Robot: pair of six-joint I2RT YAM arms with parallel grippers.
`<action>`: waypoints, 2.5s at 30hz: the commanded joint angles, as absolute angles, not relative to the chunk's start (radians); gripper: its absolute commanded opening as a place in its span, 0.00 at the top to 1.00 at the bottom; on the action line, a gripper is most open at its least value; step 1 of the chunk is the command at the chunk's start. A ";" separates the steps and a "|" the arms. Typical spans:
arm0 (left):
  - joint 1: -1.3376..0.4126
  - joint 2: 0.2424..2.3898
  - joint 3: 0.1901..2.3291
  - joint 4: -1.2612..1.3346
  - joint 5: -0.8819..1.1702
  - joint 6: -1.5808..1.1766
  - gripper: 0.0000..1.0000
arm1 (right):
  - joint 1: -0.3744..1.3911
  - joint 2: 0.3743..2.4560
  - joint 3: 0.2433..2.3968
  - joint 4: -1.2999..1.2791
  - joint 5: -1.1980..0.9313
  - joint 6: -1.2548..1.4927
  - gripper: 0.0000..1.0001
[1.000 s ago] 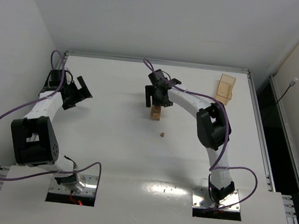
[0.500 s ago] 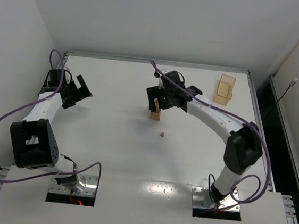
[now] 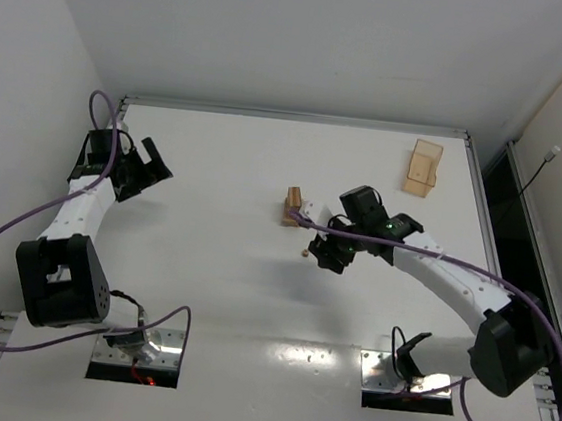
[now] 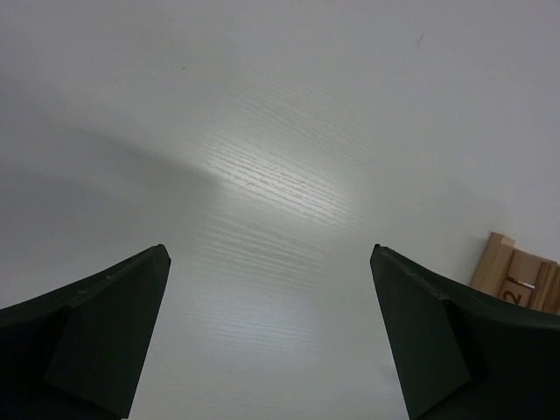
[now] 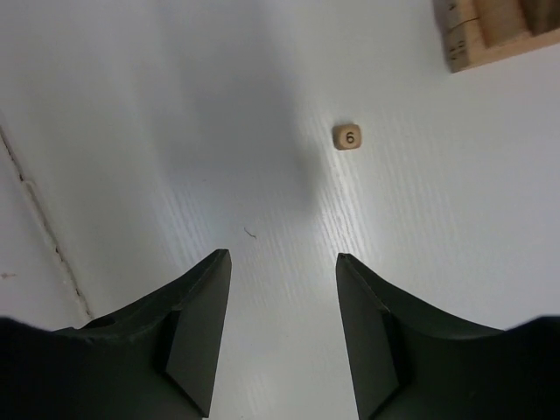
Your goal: Build the wood block tower
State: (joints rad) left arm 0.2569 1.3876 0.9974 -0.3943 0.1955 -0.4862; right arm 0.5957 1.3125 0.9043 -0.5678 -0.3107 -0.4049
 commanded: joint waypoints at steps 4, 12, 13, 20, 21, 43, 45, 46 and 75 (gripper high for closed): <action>0.262 1.411 1.040 -0.379 0.206 -0.471 0.01 | 0.595 1.437 0.896 -0.451 -0.388 -0.419 0.53; 0.262 1.431 1.049 -0.390 0.187 -0.462 0.01 | 0.586 1.653 1.017 -0.408 -0.370 -0.241 0.63; 0.262 1.431 1.049 -0.390 0.187 -0.462 0.01 | 0.586 1.669 1.026 -0.408 -0.353 -0.224 0.63; 0.262 1.451 1.068 -0.390 0.187 -0.462 0.01 | 0.577 1.759 1.095 -0.397 -0.305 -0.190 0.65; 0.262 1.451 1.068 -0.390 0.187 -0.462 0.01 | 0.577 1.770 1.106 -0.397 -0.286 -0.201 0.67; 0.262 1.460 1.068 -0.399 0.187 -0.462 0.01 | 0.577 1.881 1.169 -0.454 -0.230 -0.212 0.67; 0.262 1.460 1.068 -0.399 0.187 -0.462 0.01 | 0.586 1.881 1.178 -0.463 -0.230 -0.212 0.67; 0.262 1.460 1.068 -0.399 0.187 -0.462 0.01 | 0.586 1.890 1.178 -0.463 -0.230 -0.212 0.67; 0.262 1.451 1.068 -0.399 0.196 -0.462 0.01 | 0.595 1.823 1.189 -0.506 -0.230 -0.230 1.00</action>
State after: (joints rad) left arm 0.2569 1.4590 1.0389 -0.4133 0.1875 -0.4713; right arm 0.5873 1.9034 1.1534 -0.4969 -0.2131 -0.2173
